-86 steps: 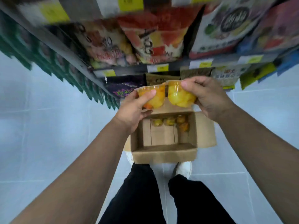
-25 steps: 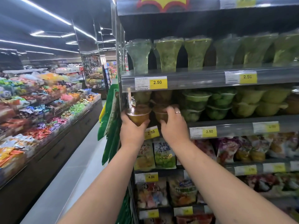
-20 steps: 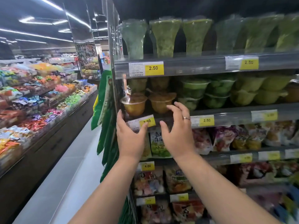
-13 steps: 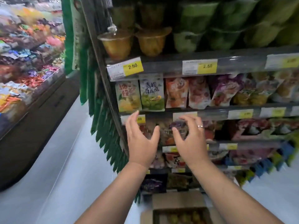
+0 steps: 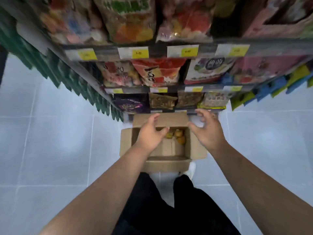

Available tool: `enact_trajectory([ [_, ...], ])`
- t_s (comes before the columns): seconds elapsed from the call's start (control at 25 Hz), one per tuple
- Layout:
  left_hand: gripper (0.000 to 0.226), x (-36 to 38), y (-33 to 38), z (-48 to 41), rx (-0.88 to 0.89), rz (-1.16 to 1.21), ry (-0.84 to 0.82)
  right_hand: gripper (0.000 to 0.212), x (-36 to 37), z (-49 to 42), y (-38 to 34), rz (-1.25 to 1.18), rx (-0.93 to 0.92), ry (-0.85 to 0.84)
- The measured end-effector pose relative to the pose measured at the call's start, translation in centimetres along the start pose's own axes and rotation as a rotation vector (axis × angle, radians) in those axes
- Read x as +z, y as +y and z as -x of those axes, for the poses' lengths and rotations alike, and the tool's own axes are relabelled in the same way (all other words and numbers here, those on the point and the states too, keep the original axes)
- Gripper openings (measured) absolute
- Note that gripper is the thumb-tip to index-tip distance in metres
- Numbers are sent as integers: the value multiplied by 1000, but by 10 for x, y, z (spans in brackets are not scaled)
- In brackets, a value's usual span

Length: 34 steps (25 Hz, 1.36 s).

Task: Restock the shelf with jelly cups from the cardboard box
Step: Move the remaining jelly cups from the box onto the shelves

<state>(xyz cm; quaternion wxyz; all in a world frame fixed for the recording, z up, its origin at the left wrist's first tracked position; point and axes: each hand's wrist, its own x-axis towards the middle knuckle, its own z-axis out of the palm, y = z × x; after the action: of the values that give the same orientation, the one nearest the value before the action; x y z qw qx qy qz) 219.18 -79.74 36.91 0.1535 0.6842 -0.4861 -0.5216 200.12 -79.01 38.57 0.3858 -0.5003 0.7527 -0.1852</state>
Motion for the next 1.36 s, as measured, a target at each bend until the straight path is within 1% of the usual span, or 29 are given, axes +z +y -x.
enact_trajectory([
  [0.08,60,29,-36,-24,-56,-47,-35,51,25,-14,48,12,68,-37],
  [0.16,59,58,-80,-49,-150,-85,-101,48,63,-29,96,26,139,-88],
  [0.2,60,70,-104,-65,-206,-85,-126,43,86,-38,119,35,172,-114],
  [0.28,62,94,-160,-103,-296,-62,-126,29,136,-61,163,43,254,-178],
  [0.32,62,102,-186,-120,-322,-86,-124,31,164,-73,185,49,297,-207],
  [0.4,58,111,-230,-152,-350,-161,-132,43,209,-98,219,93,314,-263],
  [0.52,59,137,-302,-202,-443,-166,-153,54,284,-138,273,107,351,-308],
  [0.6,66,157,-342,-242,-473,-169,-139,51,329,-168,301,65,427,-316],
  [0.64,69,169,-361,-260,-515,-141,-117,47,350,-180,316,27,502,-319],
  [0.72,75,189,-382,-291,-565,-83,-71,39,381,-203,339,-33,596,-319],
  [0.8,78,210,-406,-321,-602,-49,-42,40,409,-225,360,-37,626,-292],
  [0.88,77,224,-429,-344,-626,-21,-16,46,432,-244,378,3,610,-281],
  [0.96,71,237,-444,-364,-600,12,27,53,450,-259,390,-7,586,-223],
  [1.08,63,249,-452,-383,-531,116,70,77,470,-272,398,-96,611,-83],
  [1.12,59,251,-451,-385,-522,134,68,81,474,-274,397,-121,620,-40],
  [1.16,55,251,-449,-385,-519,146,70,81,475,-275,394,-130,606,-24],
  [1.24,48,247,-444,-377,-528,180,79,72,467,-269,390,-113,543,-30],
  [1.32,53,237,-433,-359,-528,192,71,65,449,-250,381,-159,506,-30],
  [1.36,51,230,-423,-346,-531,193,60,65,439,-238,375,-188,496,-29],
])
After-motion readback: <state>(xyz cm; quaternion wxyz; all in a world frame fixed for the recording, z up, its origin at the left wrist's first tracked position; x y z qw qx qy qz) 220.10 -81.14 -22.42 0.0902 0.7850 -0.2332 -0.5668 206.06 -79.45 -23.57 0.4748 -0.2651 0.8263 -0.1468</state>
